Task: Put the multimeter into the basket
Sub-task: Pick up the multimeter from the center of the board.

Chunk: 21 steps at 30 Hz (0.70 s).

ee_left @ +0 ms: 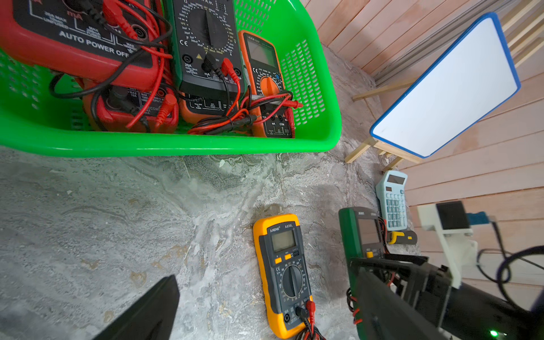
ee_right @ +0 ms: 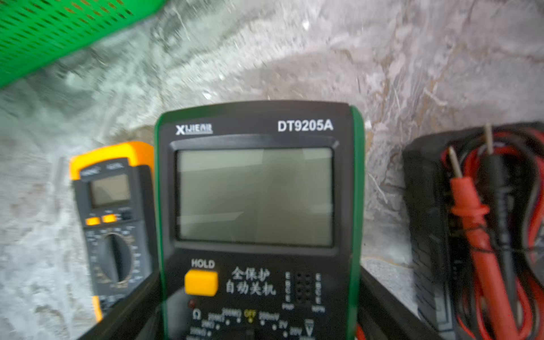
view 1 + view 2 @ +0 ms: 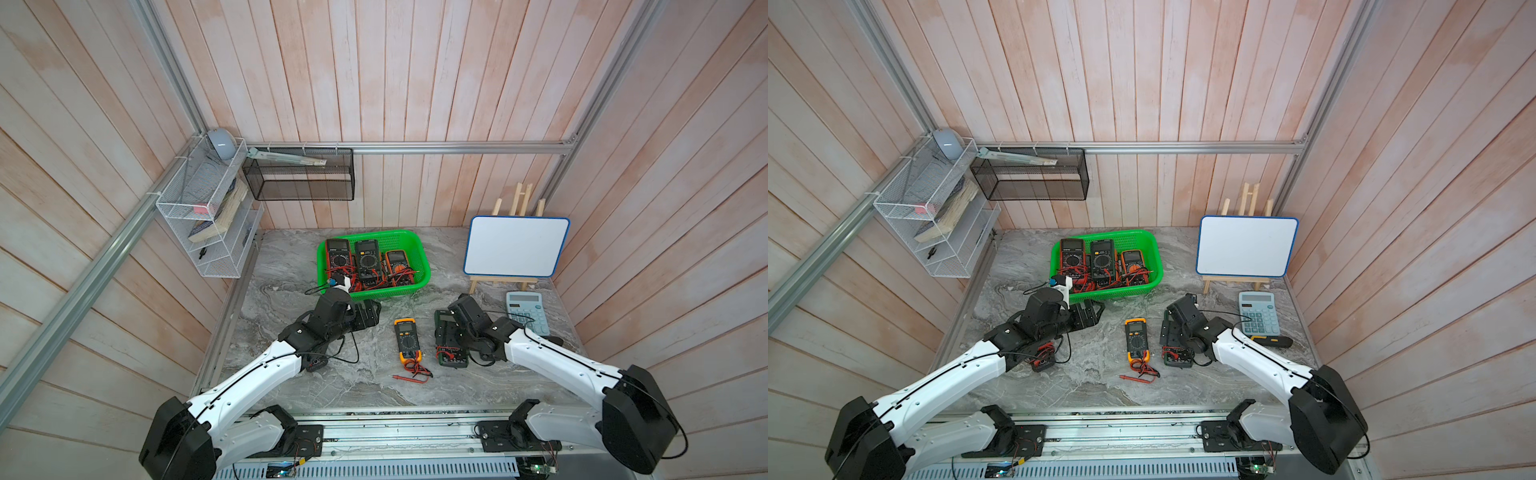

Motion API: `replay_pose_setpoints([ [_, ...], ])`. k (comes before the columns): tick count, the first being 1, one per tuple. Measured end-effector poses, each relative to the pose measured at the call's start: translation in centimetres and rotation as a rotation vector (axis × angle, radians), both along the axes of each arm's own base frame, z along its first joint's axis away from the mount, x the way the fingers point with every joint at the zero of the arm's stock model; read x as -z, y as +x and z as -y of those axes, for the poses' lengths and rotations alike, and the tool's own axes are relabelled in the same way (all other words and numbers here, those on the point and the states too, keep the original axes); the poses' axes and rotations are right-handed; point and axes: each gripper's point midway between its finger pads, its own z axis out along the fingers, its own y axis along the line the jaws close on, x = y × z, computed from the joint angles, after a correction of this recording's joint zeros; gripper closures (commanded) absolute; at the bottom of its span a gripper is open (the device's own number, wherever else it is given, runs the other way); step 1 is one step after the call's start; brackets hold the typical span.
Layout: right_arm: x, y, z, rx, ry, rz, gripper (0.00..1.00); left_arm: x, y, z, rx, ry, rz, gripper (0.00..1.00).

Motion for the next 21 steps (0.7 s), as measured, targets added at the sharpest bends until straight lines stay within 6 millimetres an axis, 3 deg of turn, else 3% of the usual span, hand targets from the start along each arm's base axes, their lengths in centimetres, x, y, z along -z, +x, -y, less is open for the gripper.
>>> replay_pose_setpoints([
  [10, -8.1, 4.8, -3.8, -0.026, 0.099, 0.154, 0.53, -0.4, 1.0, -1.0, -0.031, -0.021, 0.009, 0.00],
  [15, -10.1, 7.4, -5.9, -0.057, 0.109, 0.197, 0.53, -0.5, 1.7, -1.9, -0.053, -0.014, 0.005, 0.01],
  [21, -11.1, 10.4, -8.6, -0.100, 0.110, 0.225, 0.52, -1.3, 2.7, -2.6, -0.071, 0.001, 0.024, 0.00],
])
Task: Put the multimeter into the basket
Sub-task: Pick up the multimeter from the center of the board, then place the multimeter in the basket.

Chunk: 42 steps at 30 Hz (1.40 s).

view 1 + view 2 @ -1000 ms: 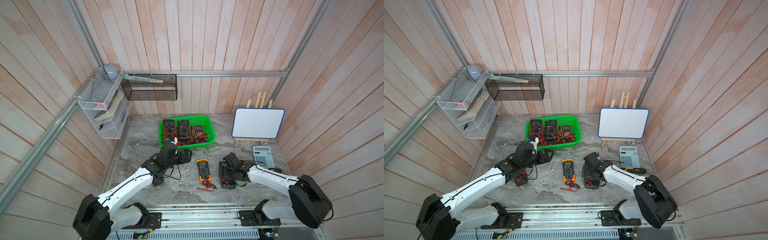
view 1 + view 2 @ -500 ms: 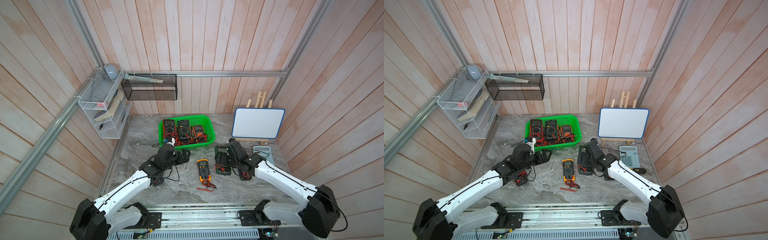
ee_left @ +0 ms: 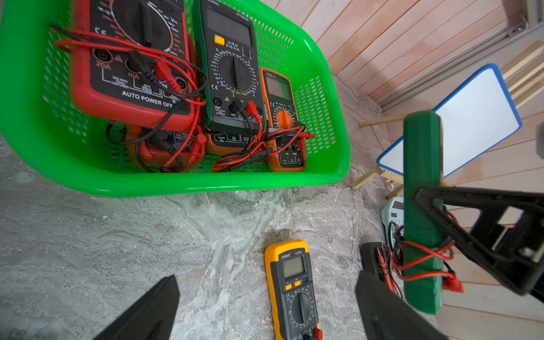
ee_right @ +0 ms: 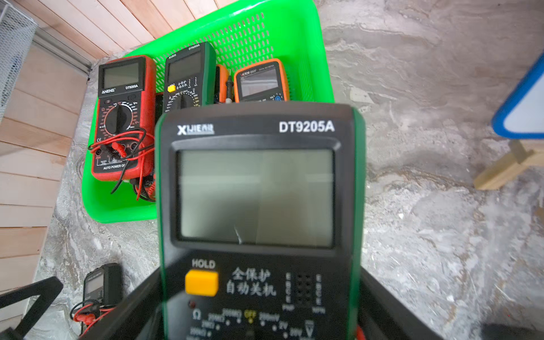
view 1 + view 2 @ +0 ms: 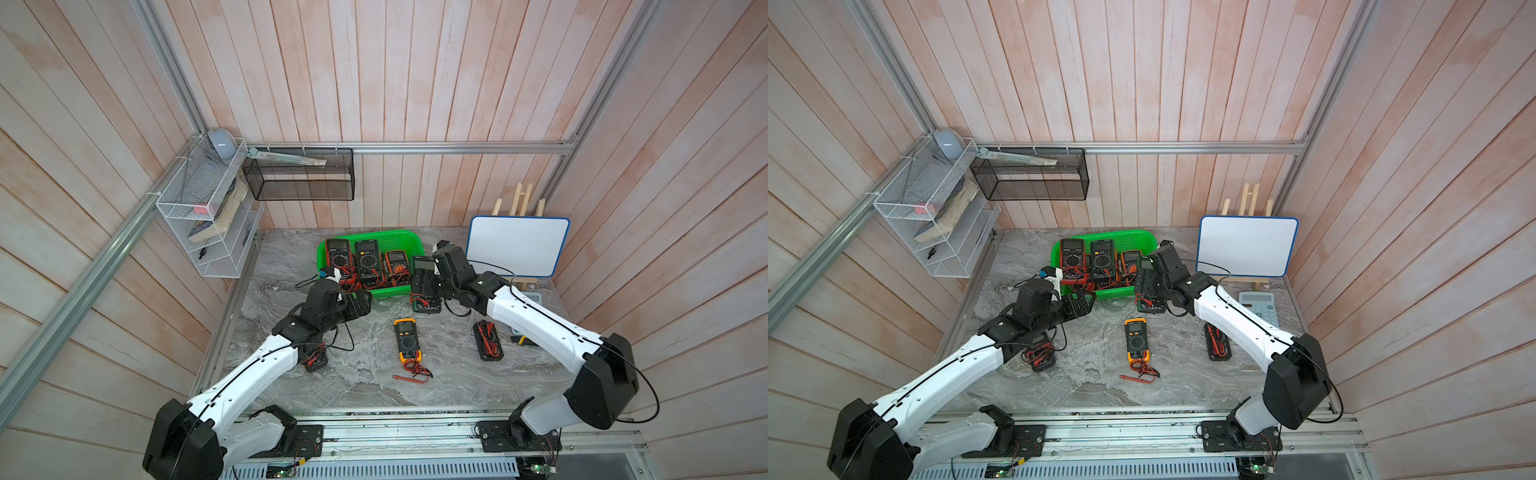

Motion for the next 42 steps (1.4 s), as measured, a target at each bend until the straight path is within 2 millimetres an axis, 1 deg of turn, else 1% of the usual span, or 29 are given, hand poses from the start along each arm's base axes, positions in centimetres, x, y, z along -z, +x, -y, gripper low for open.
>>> replay_pose_setpoints([
  [7, -0.2, 2.5, -2.0, -0.031, -0.015, 0.024, 0.52, -0.9, 1.1, -0.6, -0.018, 0.010, 0.019, 0.00],
  [12, -0.5, 4.5, -3.0, -0.042, -0.012, 0.045, 0.52, -0.8, 1.6, -1.1, -0.030, 0.020, 0.017, 0.00],
  [15, -0.6, 6.0, -3.3, -0.040, -0.013, 0.057, 0.52, -0.7, 1.8, -1.4, -0.037, 0.024, 0.017, 0.00],
  [19, -0.1, 8.5, -3.6, -0.035, -0.020, 0.069, 0.52, -0.6, 2.0, -1.8, -0.046, 0.024, 0.014, 0.00],
  [23, 1.0, 10.8, -4.0, -0.036, -0.039, 0.075, 0.51, -0.4, 2.1, -1.9, -0.049, 0.026, 0.007, 0.00],
  [28, 2.6, 13.2, -4.7, -0.047, -0.071, 0.083, 0.51, -0.3, 2.1, -1.9, -0.049, 0.026, 0.005, 0.00],
  [34, 4.1, 15.9, -6.2, -0.061, -0.084, 0.099, 0.50, -0.1, 2.0, -1.7, -0.036, 0.022, -0.005, 0.00],
  [37, 5.1, 16.9, -6.9, -0.064, -0.087, 0.099, 0.49, 0.2, 2.0, -1.6, -0.030, 0.024, -0.014, 0.00],
  [39, 6.0, 17.3, -7.1, -0.065, -0.095, 0.090, 0.47, 0.3, 2.0, -1.6, -0.028, 0.024, -0.017, 0.00],
  [42, 7.7, 17.5, -7.2, -0.070, -0.115, 0.070, 0.40, 0.3, 2.0, -1.5, -0.023, 0.021, -0.018, 0.01],
])
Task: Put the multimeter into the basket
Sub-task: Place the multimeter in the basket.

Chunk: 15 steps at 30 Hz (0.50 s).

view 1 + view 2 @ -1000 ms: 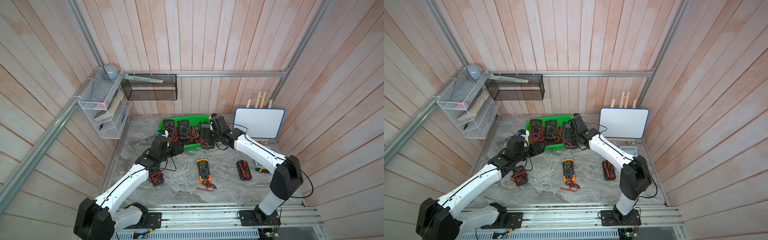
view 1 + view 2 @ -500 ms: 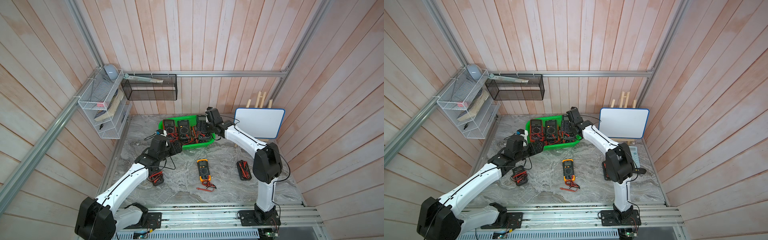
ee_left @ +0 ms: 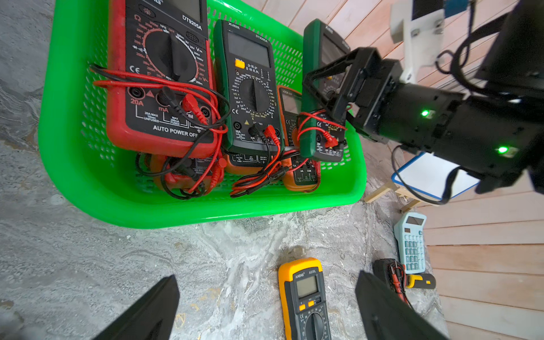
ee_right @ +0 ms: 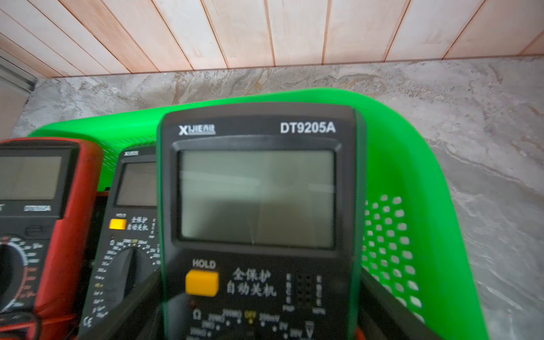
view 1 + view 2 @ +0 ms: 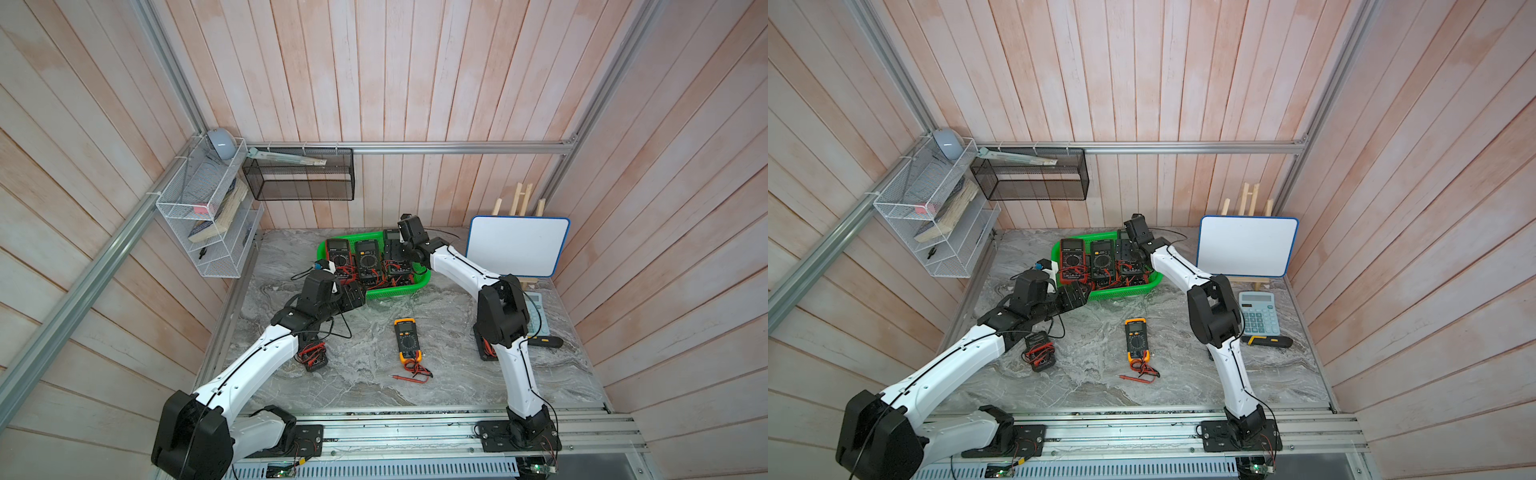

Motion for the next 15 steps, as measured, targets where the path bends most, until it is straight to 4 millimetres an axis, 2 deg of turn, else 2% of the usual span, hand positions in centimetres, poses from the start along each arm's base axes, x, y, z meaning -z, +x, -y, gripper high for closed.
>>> replay_pose_setpoints([
  [2, 1.17, -0.03, 0.06, -0.003, -0.018, -0.016, 0.32, -0.01, -0.05, 0.09, 0.005, -0.003, -0.001, 0.00],
  [5, 1.55, 0.10, -0.09, -0.008, -0.029, -0.018, 0.14, 0.04, -0.10, 0.15, 0.008, -0.005, -0.004, 0.00],
  [7, 1.44, 0.10, -0.15, -0.011, -0.036, -0.017, 0.07, 0.08, -0.12, 0.14, 0.008, -0.005, -0.004, 0.00],
  [10, 1.19, -0.02, -0.23, -0.015, -0.043, -0.019, 0.02, 0.17, -0.16, 0.15, 0.009, -0.005, -0.007, 0.00],
  [15, 0.66, -0.09, -0.67, -0.029, -0.045, -0.008, 0.02, 0.20, -0.19, 0.16, 0.010, -0.005, -0.007, 0.00],
])
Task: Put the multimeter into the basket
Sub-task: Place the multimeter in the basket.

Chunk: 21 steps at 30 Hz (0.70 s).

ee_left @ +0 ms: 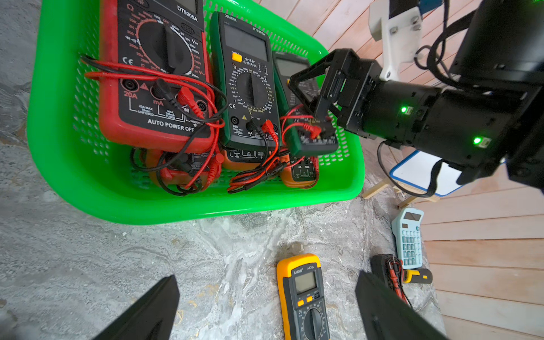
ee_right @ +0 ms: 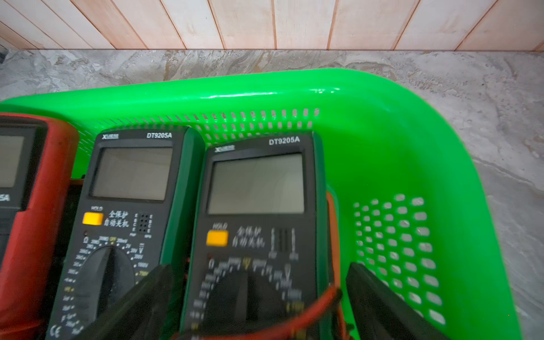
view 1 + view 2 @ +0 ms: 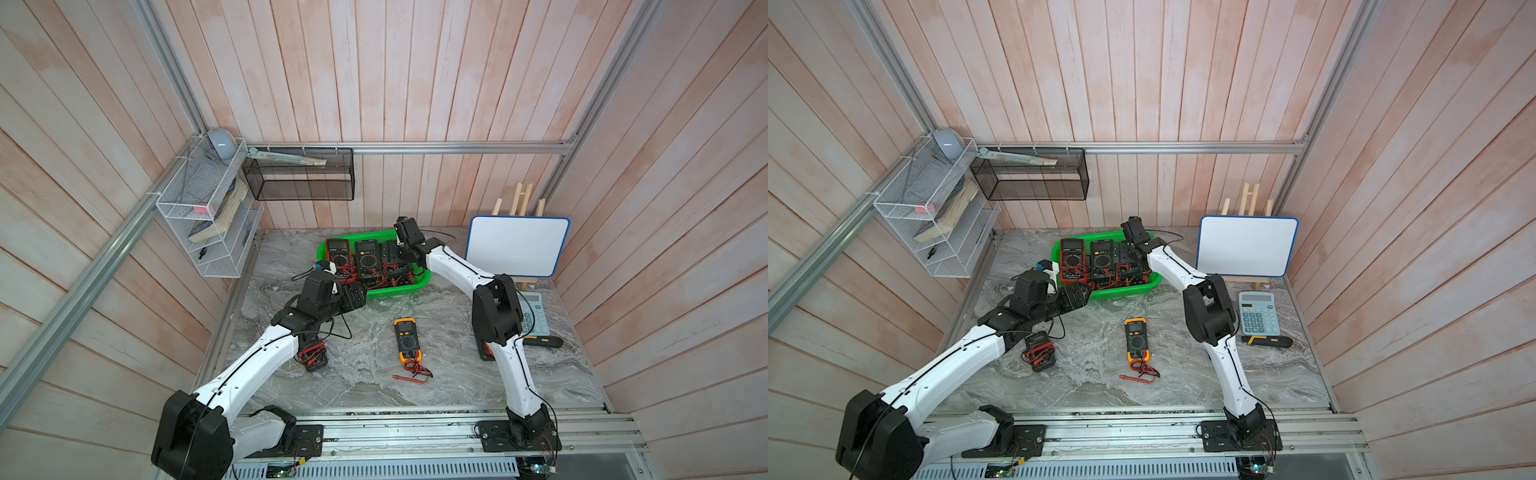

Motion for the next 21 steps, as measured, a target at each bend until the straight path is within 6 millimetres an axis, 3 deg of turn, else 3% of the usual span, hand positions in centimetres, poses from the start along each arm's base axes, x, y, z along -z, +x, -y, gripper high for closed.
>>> replay_pose_setpoints([
  [5, -0.3, -0.2, -0.2, -0.007, -0.002, 0.003, 0.02, -0.1, 0.0, 0.0, 0.000, -0.002, 0.003, 0.00],
  [9, -1.8, -0.9, -0.2, -0.012, 0.004, 0.021, 0.02, -0.4, -0.2, -0.1, 0.000, -0.005, 0.012, 0.00],
  [16, -6.8, -5.0, 0.3, -0.033, 0.044, 0.084, 0.02, 0.3, -1.2, -0.6, -0.008, -0.014, 0.002, 0.01],
  [21, -8.2, -9.1, 0.3, -0.059, 0.073, 0.105, 0.02, 1.1, -1.7, -0.7, -0.010, -0.019, -0.015, 0.00],
])
